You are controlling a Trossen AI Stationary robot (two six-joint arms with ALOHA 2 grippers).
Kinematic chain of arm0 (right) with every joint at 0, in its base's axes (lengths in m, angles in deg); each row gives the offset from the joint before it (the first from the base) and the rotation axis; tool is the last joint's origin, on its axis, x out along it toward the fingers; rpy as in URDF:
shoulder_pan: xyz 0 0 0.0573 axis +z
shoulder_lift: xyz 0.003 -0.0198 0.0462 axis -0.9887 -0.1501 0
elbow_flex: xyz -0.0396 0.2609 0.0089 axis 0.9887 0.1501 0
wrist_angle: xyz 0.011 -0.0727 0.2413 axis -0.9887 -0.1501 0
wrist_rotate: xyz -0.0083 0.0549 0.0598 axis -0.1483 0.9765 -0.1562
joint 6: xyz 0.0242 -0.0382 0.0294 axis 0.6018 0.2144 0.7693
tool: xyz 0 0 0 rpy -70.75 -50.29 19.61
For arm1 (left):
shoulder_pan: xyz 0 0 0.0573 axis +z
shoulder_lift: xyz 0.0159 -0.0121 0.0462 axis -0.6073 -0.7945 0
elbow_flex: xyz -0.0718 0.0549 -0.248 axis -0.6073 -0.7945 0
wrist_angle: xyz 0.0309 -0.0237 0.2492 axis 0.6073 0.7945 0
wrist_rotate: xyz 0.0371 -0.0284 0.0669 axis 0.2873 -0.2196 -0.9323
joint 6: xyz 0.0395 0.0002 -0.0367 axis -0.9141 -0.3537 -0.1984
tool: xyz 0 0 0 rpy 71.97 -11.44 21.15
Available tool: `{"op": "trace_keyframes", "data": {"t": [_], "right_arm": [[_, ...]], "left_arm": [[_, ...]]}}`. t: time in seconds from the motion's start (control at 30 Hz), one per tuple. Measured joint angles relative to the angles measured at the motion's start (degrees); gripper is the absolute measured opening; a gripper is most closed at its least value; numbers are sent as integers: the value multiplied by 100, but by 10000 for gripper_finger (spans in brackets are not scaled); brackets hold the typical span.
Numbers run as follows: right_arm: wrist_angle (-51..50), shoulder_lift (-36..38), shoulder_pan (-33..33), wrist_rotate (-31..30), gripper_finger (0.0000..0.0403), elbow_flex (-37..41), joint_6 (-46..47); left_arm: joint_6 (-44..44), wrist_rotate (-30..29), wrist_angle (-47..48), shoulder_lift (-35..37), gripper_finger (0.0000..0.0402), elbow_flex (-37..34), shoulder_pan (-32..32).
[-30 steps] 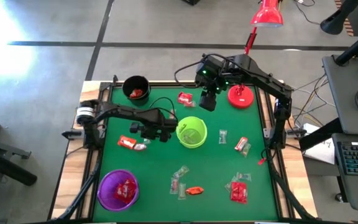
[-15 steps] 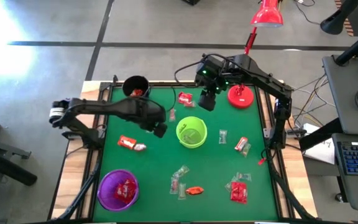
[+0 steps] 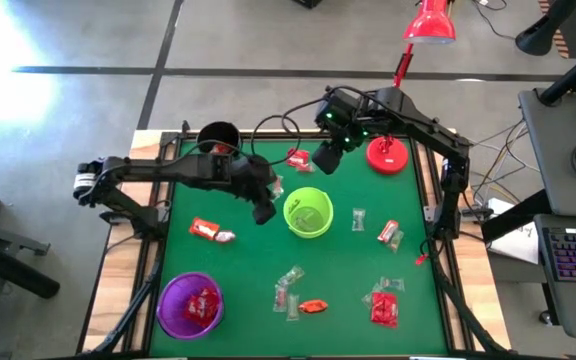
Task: Sort candy
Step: Put the green gummy into the green bucket
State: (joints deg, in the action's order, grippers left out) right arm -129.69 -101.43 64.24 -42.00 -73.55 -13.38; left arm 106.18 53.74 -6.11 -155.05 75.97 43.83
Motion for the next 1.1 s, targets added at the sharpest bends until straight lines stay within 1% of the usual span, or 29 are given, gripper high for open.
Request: {"op": "trace_keyframes", "data": {"t": [0.1, 0.17, 0.3, 0.4, 0.53, 0.67, 0.97, 1.1], "right_arm": [[-2, 23, 26, -26, 178, -1, 308], [-2, 40, 52, -134, 178, -2, 493], [0, 105, 145, -712, 178, 0, 865], [-2, 207, 186, -1060, 178, -2, 1039], [-2, 316, 190, -1100, 178, -2, 1286], [-2, 373, 191, -1192, 178, -2, 1346], [-2, 371, 229, -1189, 178, 9, 1368], [-1, 371, 227, -1192, 178, 13, 1373]], "left_arm": [[-414, 291, -245, 0, 0, 0, 5], [-730, 344, -396, -1, 0, 0, 5], [-1215, 365, -591, -74, 0, 0, 22], [-1440, 579, -849, -186, 0, 0, 40], [-1517, 851, -1061, -367, 0, 0, 48], [-1675, 853, -1241, -457, 0, 4, 58], [-2023, 849, -1598, -866, 1, 4, 59], [-2025, 849, -1833, -962, 20, 4, 59]]}}
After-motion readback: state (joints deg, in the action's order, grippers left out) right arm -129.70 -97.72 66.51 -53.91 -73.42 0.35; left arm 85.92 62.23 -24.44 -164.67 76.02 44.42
